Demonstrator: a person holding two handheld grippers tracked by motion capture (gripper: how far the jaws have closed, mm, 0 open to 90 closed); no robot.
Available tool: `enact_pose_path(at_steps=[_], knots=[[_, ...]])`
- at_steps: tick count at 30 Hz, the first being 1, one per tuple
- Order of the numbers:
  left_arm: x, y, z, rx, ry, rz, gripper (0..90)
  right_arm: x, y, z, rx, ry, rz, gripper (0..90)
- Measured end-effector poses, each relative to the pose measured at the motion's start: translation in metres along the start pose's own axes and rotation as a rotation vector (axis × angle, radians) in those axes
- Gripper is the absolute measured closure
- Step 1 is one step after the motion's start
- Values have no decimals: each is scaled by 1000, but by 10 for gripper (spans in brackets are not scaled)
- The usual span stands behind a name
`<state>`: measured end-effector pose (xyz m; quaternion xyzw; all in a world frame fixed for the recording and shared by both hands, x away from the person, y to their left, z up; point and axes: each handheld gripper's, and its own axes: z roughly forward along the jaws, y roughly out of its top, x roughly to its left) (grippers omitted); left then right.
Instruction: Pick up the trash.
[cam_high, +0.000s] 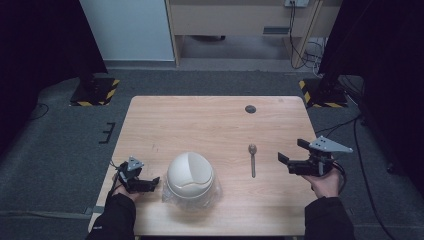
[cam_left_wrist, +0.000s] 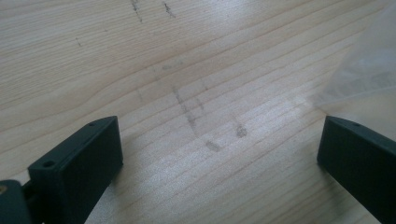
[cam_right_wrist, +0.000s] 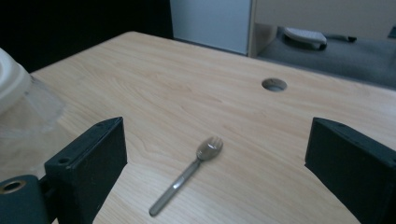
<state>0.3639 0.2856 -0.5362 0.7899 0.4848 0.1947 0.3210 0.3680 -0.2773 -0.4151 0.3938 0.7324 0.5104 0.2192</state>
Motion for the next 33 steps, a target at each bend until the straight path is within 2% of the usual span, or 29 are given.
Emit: enact_pose_path(at_steps=[1, 4, 5, 6, 7, 10, 12, 15, 16, 18, 20, 22, 24, 26, 33], knots=[[0, 0, 0, -1, 1, -1, 0, 4, 6, -2, -16, 13, -15, 59], [0, 0, 0, -2, 1, -2, 0, 10, 11, -4, -35, 26, -20, 59], [0, 0, 0, -2, 2, -3, 0, 17, 17, -6, -47, 48, -32, 58], [0, 0, 0, -2, 2, -3, 0, 17, 17, -6, -47, 48, -32, 58], [0, 0, 0, -4, 3, -3, 0, 25, 24, -8, -57, 70, -56, 57], [0, 0, 0, -4, 2, -3, 0, 31, 30, -9, -67, 84, -71, 55], [0, 0, 0, -4, 2, -3, 0, 42, 44, -12, -107, 125, -89, 56], [0, 0, 0, -4, 3, -4, 0, 49, 52, -12, -126, 148, -93, 55], [-1, 0, 0, -4, 4, -5, 0, 58, 61, -13, -147, 173, -101, 55], [-1, 0, 0, -4, 5, -5, 0, 63, 64, -12, -156, 186, -106, 54], [-1, 0, 0, -4, 5, -5, 0, 78, 74, -10, -175, 227, -116, 52], [-1, 0, 0, -4, 5, -5, 0, 81, 76, -9, -176, 236, -122, 52], [-1, 0, 0, -2, 6, -7, 0, 93, 82, -4, -171, 265, -135, 51], [-1, 0, 0, -3, 7, -8, 0, 97, 84, -3, -168, 271, -142, 50], [-1, 0, 0, -3, 7, -8, 0, 115, 96, 14, -167, 314, -141, 50]])
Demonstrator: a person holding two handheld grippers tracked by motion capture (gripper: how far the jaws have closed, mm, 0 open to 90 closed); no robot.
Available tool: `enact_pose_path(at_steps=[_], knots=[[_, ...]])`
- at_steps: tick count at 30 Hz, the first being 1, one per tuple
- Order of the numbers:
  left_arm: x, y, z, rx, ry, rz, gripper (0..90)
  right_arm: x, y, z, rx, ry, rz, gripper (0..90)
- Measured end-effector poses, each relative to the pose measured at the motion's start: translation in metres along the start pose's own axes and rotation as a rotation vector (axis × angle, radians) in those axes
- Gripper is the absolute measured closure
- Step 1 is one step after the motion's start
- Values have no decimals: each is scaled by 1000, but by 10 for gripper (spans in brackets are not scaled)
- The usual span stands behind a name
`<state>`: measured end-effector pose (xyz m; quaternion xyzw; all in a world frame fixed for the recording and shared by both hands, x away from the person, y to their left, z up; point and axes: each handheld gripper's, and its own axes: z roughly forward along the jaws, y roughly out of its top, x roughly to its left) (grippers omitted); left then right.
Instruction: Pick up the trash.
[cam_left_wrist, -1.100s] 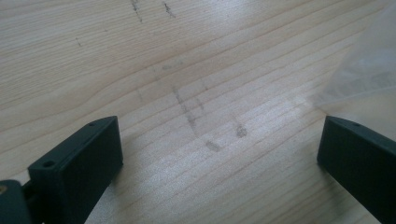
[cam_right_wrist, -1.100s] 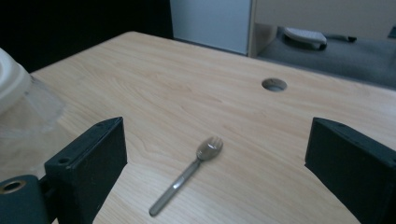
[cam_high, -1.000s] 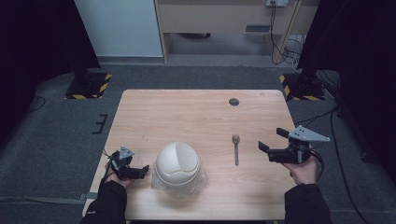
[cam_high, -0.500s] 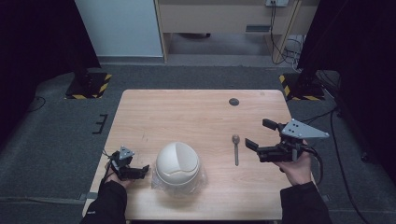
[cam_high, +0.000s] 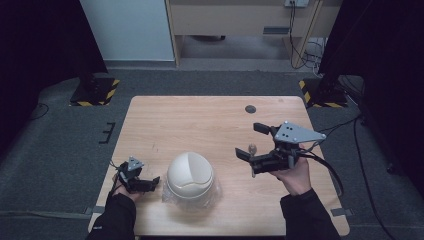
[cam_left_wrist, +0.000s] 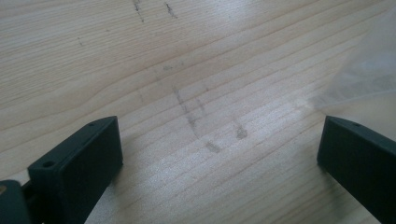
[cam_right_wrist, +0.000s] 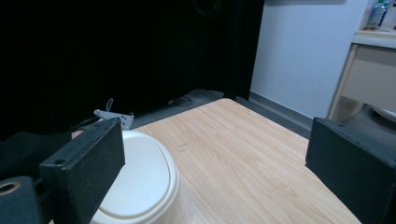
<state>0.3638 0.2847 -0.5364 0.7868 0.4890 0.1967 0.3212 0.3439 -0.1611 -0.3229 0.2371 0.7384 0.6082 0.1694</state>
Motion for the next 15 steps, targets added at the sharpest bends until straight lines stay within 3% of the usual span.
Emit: enact_pose_path(at_steps=[8, 15], knots=[[0, 0, 0, -1, 3, -3, 0, 15, 1, 24, 15, 62, -10, 50], [0, 1, 0, 2, 4, -4, 0, 30, -16, 53, 65, 124, 4, 51]])
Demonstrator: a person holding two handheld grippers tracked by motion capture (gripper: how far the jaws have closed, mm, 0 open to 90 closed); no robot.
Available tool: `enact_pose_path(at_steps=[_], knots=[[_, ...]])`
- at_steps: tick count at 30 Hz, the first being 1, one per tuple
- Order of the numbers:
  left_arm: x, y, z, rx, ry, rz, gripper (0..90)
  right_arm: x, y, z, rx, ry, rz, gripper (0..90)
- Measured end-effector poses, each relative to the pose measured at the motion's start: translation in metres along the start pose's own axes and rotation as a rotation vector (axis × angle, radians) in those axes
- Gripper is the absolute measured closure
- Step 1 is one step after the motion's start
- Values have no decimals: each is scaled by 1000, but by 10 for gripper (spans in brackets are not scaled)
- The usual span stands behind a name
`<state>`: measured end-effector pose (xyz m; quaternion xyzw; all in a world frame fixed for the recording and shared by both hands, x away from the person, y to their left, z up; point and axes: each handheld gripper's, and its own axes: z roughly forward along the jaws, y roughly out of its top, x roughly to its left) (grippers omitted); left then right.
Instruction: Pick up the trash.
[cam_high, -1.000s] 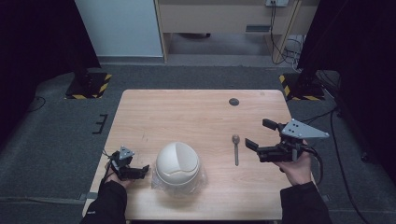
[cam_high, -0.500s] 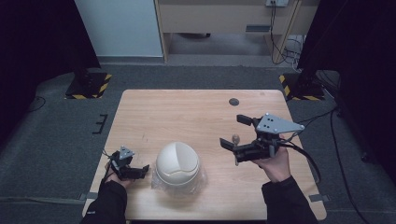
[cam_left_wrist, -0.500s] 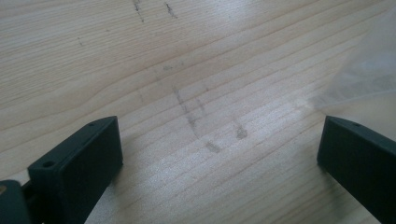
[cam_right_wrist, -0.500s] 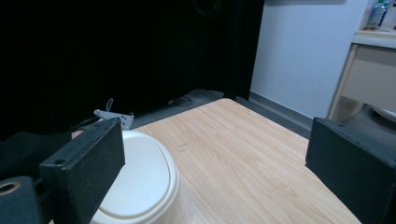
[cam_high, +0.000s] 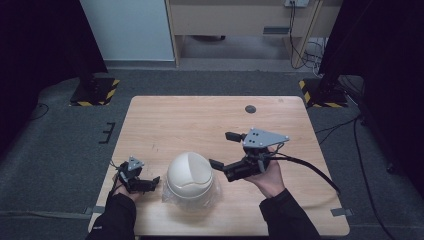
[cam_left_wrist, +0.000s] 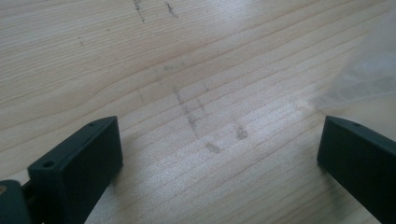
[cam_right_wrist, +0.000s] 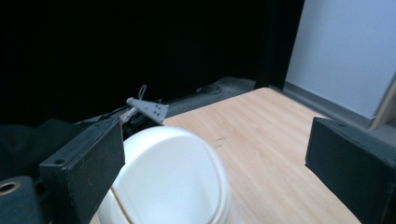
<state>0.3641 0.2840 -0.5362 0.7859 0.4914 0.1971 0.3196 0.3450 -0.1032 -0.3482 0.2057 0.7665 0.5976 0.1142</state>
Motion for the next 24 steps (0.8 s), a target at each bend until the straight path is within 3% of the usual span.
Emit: enact_pose_path(at_steps=[12, 24], knots=[[0, 0, 0, 1, 0, 0, 0, 21, -32, 31, 116, 86, 16, 52], [0, 0, 0, 2, 1, -1, 0, 34, -57, 49, 205, 136, 34, 57]])
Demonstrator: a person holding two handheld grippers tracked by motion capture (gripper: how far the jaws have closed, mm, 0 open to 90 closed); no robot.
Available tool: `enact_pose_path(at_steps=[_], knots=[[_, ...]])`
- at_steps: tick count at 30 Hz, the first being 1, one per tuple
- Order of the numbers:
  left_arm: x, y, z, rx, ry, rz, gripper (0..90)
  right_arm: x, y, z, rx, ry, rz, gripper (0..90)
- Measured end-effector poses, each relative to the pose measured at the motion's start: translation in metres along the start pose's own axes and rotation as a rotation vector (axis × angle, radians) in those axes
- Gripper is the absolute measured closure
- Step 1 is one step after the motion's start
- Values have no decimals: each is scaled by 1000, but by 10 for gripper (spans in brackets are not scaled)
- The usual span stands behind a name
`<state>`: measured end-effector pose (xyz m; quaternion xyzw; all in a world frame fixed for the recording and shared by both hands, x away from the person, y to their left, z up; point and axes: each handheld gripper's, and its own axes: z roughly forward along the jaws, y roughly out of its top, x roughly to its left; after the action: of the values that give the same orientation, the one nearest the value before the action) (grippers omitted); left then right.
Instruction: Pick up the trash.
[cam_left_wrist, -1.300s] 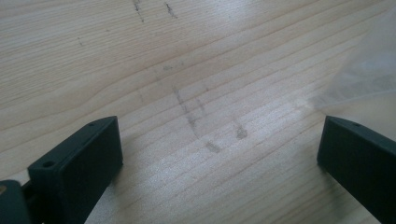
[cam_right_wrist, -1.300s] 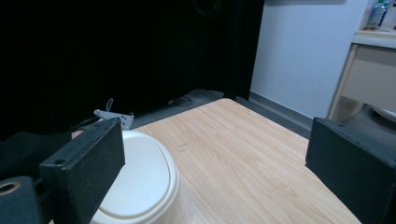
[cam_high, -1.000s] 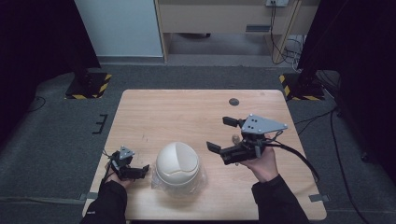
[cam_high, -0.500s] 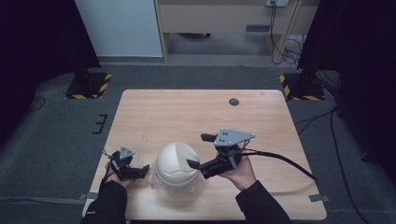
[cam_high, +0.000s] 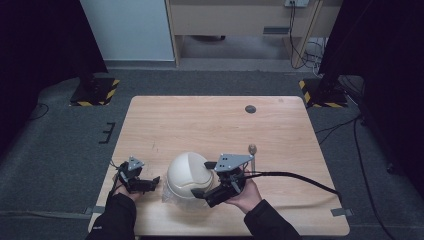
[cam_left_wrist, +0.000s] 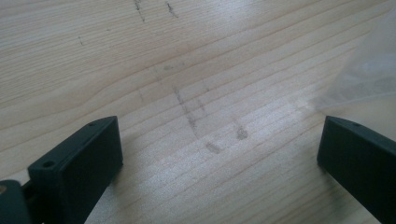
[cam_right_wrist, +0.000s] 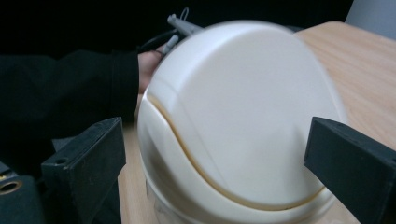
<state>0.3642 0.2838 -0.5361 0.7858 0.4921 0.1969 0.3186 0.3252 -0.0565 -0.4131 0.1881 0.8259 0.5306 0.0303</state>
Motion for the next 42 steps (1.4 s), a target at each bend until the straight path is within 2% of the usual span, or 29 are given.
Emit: enact_pose_path(at_steps=[7, 12, 16, 19, 24, 25, 26, 27, 28, 29, 30, 32, 34, 35, 36, 37, 38, 39, 40, 41, 42], knots=[[0, 0, 0, 1, 0, 0, 0, 2, -7, 13, 60, 29, -1, 59], [0, 0, 0, 2, 0, 0, 0, 4, -8, 20, 83, 58, -15, 58], [0, 0, 0, 2, 0, 1, 0, 4, -8, 22, 79, 59, -7, 59], [0, 0, 0, 2, 0, 0, 0, 4, -6, 20, 76, 50, -10, 59], [0, 0, 0, 0, 0, 0, 0, -4, 5, -8, 7, 15, -11, 67], [0, 0, 0, 0, 0, 0, 0, -4, 5, -8, 7, 15, -11, 67], [0, 0, 0, 0, 0, 0, 0, -10, 9, -22, -28, -10, -1, 75], [0, 0, 0, 0, 0, 0, 0, -10, 9, -22, -28, -10, -1, 75], [0, 0, 0, 0, 0, 0, 0, -15, 10, -29, -47, -26, 7, 82], [0, 0, 0, -1, 0, 1, 0, -25, 11, -44, -79, -70, 24, 90], [0, 0, 0, -1, 0, 1, 0, -25, 11, -44, -79, -70, 24, 90], [0, 0, 0, -3, -1, 0, 0, -36, 9, -57, -98, -130, 41, 93], [0, 0, 0, -5, -2, 1, 0, -55, -1, -73, -106, -219, 81, 92], [0, 0, 0, -4, -2, 2, 0, -62, -5, -78, -103, -249, 99, 91], [0, 0, 0, -4, -2, 2, 0, -62, -5, -78, -103, -249, 99, 91], [0, 0, 0, -4, -2, 2, 0, -68, -11, -82, -102, -276, 116, 90], [0, 0, 0, -3, -4, 2, 0, -80, -22, -88, -86, -329, 151, 73], [1, 0, 0, -3, -5, 3, 0, -86, -29, -91, -82, -349, 174, 64], [1, 0, 0, -3, -5, 3, 0, -86, -29, -91, -82, -349, 174, 64], [1, 0, 0, -3, -6, 4, 0, -97, -41, -94, -60, -382, 207, 42], [1, 0, 0, -3, -6, 4, 0, -101, -47, -95, -49, -394, 230, 41]])
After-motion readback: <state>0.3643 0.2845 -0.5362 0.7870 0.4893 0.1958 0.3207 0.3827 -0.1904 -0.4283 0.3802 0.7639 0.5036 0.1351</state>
